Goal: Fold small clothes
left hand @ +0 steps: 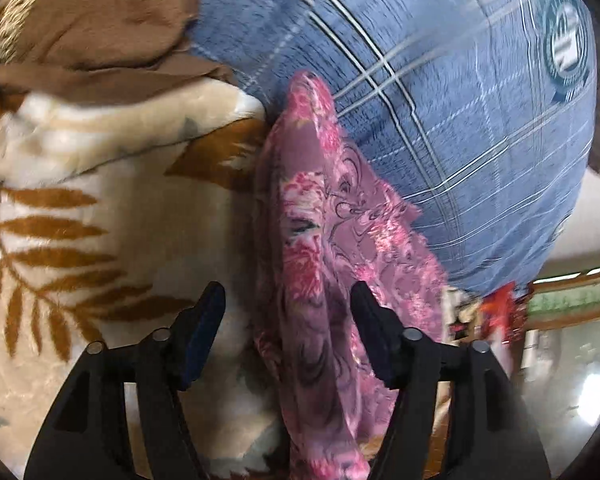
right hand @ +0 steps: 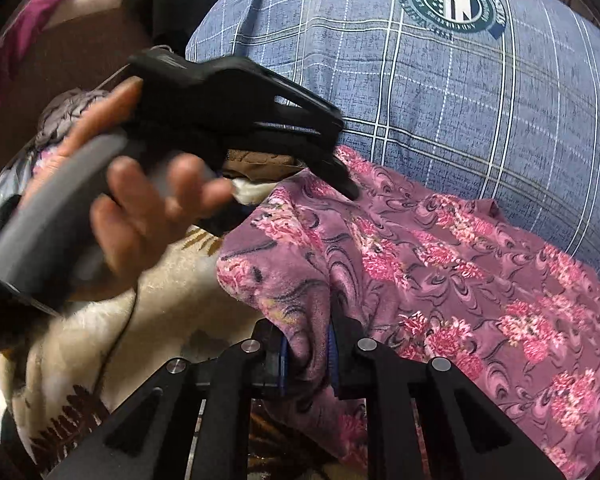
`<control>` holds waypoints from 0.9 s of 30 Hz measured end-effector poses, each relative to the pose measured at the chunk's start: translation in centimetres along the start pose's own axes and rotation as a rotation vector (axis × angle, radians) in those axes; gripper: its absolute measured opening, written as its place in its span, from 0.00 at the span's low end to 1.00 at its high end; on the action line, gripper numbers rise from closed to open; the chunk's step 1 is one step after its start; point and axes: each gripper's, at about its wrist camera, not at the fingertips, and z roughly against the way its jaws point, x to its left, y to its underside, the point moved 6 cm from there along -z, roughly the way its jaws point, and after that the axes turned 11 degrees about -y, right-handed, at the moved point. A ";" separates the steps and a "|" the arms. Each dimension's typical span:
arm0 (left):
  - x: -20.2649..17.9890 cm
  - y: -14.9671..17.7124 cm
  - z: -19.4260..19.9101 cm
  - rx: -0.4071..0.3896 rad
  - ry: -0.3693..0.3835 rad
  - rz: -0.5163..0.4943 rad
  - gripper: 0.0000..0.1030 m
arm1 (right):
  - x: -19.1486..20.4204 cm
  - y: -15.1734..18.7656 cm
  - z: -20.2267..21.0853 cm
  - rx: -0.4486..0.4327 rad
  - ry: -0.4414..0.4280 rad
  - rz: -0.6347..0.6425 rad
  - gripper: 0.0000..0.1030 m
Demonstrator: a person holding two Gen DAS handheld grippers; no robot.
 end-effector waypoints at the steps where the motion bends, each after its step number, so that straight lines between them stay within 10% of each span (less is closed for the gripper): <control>1: -0.6 0.1 0.0 -0.014 -0.015 -0.027 0.28 | -0.2 0.0 0.1 -0.007 -0.009 -0.011 0.14; 5: -2.5 0.6 1.0 -0.056 -0.044 -0.074 0.12 | -1.1 -0.1 0.9 -0.041 -0.048 -0.066 0.14; 27: -22.8 8.3 0.7 -0.160 -0.051 -0.446 0.11 | -12.8 5.5 15.6 -0.409 -0.171 -0.561 0.13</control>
